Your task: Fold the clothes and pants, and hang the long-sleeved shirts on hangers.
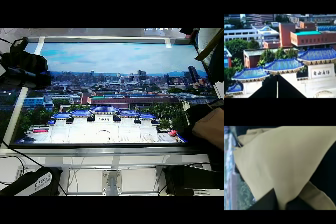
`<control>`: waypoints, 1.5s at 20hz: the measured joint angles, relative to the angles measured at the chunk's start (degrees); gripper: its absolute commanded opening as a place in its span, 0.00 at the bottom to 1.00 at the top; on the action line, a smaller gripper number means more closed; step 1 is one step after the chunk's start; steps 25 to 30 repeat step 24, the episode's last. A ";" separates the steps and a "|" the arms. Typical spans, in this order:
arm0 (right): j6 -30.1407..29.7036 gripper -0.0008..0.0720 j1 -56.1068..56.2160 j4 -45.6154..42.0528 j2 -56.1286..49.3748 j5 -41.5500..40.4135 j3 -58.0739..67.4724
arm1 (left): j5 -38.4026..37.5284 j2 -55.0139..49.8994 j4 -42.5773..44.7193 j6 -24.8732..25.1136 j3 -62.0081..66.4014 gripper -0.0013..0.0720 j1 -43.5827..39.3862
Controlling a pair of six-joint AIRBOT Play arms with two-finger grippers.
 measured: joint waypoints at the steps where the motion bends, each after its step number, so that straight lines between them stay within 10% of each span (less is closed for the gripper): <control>1: 0.28 0.86 0.17 -0.66 -0.07 -0.09 0.00 | 0.00 0.00 -0.02 0.00 0.00 0.03 0.00; 30: 6.60 0.85 10.62 19.39 1.66 0.94 24.81 | -3.65 0.00 -0.13 -0.20 0.00 0.03 0.00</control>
